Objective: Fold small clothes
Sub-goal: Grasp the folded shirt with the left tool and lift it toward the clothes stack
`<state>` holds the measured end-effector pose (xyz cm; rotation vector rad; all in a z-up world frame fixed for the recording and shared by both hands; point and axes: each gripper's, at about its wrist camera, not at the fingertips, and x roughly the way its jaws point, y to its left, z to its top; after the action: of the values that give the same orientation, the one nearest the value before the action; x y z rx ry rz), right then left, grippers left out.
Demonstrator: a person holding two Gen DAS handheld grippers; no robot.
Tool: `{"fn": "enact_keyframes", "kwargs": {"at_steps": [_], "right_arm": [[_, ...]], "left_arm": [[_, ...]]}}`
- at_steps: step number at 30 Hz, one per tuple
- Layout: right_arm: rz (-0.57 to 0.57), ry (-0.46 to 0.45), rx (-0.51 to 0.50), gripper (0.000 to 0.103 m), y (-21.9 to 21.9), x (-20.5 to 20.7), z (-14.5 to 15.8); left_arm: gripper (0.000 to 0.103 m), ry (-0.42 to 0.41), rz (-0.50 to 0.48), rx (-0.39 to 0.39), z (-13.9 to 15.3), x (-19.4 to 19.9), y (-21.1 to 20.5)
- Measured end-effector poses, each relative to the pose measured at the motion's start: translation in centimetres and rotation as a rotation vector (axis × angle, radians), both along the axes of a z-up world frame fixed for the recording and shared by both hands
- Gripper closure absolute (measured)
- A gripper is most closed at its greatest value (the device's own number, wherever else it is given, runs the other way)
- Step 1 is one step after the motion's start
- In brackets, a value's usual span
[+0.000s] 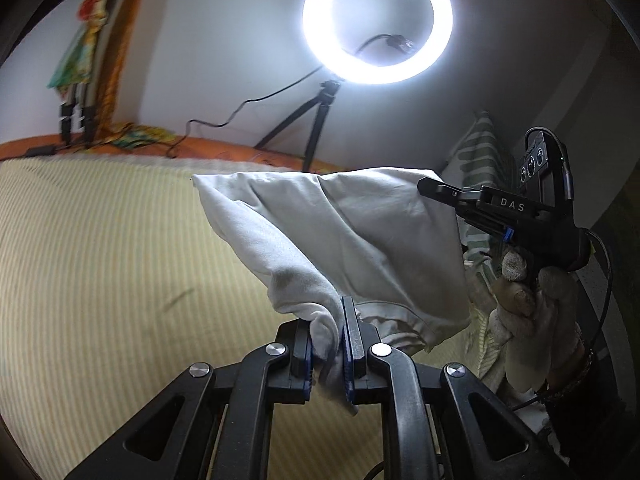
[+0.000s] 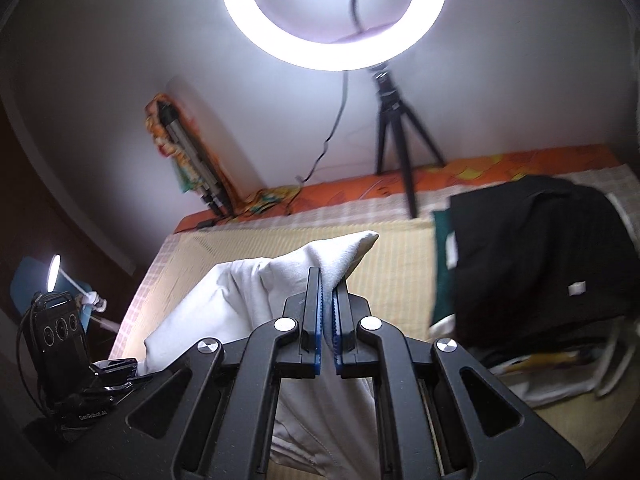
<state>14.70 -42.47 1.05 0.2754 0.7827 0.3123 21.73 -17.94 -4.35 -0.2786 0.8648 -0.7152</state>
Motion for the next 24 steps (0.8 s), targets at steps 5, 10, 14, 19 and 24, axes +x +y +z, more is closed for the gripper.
{"fn": "enact_keyframes", "kwargs": {"at_steps": [5,10,14,19,24], "right_arm": [[-0.068,-0.051,-0.049,0.098,-4.6,0.7,2.9],[-0.149,-0.083,-0.068,0.098,-9.5,2.0,5.0],[-0.216,-0.11,-0.091,0.098,-13.6,3.0,6.1],[-0.274,-0.117,-0.13,0.098,-17.4,5.1,6.4],[-0.31,-0.106,-0.146,0.098,-20.5,7.5,5.2]], "left_arm": [[0.095,-0.05,-0.056,-0.012,1.8,2.0,-5.3],[0.095,-0.101,-0.105,-0.01,3.0,4.0,-11.4],[0.095,-0.134,-0.123,0.005,3.3,5.7,-16.0],[0.095,-0.148,-0.135,0.011,3.1,7.8,-20.8],[0.095,-0.16,-0.147,0.023,2.2,8.8,-24.0]]}}
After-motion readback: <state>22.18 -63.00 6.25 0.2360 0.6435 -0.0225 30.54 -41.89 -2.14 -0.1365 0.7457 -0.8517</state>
